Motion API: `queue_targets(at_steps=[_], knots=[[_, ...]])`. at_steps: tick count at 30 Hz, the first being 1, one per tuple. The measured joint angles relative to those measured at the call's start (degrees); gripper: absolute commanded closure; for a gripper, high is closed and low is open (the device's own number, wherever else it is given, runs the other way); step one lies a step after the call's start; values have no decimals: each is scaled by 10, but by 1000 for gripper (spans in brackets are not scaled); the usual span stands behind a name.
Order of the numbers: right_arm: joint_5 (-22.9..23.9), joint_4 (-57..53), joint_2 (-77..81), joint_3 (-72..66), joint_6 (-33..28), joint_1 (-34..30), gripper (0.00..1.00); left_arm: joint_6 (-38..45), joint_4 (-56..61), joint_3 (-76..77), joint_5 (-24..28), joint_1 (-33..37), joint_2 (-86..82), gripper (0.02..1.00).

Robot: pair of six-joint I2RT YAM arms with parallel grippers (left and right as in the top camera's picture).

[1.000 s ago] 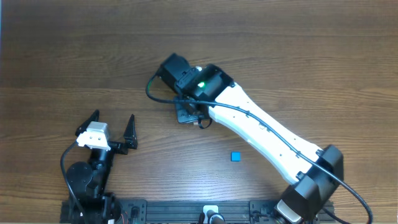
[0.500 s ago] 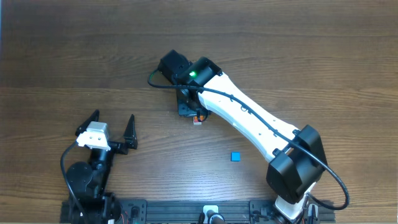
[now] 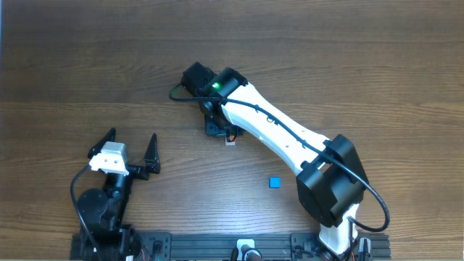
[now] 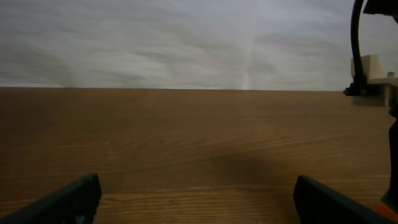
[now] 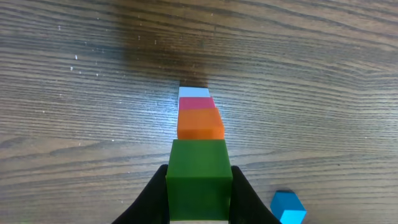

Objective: Stack Cubes

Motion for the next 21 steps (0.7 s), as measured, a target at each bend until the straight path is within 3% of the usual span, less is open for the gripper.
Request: queue_targets(at_steps=[21], knots=[[8,15,2,-5,7,0,991,0,0,0,0,0,0,18]])
